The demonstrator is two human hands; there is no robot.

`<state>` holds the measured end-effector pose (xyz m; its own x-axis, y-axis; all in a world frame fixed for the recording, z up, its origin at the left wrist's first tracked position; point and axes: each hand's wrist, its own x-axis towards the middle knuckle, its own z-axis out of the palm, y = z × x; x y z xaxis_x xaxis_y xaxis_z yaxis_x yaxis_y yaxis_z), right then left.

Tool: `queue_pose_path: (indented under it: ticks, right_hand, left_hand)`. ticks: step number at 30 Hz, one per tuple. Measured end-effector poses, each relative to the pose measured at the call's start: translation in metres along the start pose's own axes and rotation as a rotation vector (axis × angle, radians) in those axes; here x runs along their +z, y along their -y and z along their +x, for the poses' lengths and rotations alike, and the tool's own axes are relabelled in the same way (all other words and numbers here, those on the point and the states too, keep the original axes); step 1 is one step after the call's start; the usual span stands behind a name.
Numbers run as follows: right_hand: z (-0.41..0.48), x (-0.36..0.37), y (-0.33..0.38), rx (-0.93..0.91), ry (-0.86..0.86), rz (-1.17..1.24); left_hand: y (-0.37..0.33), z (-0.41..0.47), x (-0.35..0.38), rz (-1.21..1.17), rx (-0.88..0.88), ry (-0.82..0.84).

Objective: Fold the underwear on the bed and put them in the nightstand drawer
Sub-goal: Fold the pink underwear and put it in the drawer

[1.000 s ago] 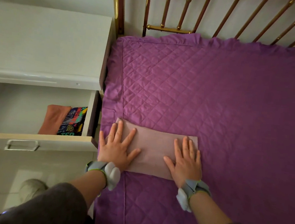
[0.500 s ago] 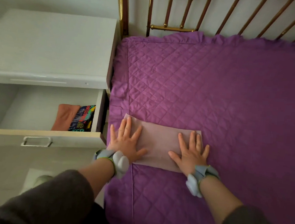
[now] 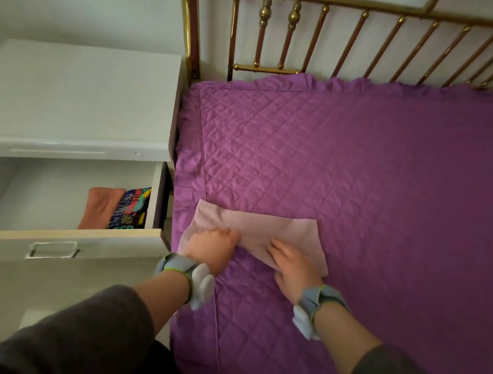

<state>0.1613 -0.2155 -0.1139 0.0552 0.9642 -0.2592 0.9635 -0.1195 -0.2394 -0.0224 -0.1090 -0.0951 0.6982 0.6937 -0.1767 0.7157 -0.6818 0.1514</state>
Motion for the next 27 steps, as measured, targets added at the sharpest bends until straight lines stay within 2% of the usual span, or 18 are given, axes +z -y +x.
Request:
queue_pose_path:
  ticks: [4,6,8,11,14,20,24,27]
  right_hand:
    - [0.003,-0.025,-0.016,0.122,-0.1,0.162]
    - [-0.001,-0.037,-0.022,0.148,-0.117,0.282]
    - [-0.005,-0.05,-0.029,0.133,-0.125,0.338]
    - [-0.011,-0.071,-0.039,0.137,-0.042,0.412]
    - [-0.013,-0.094,-0.048,0.161,0.042,0.471]
    - [0.012,-0.117,-0.051,0.176,0.067,0.314]
    - [0.031,-0.104,-0.054,0.332,-0.067,0.32]
    - [0.037,-0.084,-0.046,0.384,-0.148,0.328]
  left_hand:
    - [0.015,-0.002,-0.003,-0.025,0.023,0.004]
    - [0.023,-0.004,-0.005,-0.042,-0.053,0.003]
    - [0.03,-0.006,-0.014,-0.173,-0.127,-0.033]
    - [0.043,-0.005,-0.035,-0.457,-0.099,0.003]
    - [0.055,0.002,-0.063,-0.502,-0.019,0.119]
    - [0.059,0.036,-0.086,-0.424,-0.051,0.206]
    - [0.059,0.045,-0.064,-0.518,-0.252,0.013]
    - [0.062,0.037,-0.04,-0.504,-0.441,0.004]
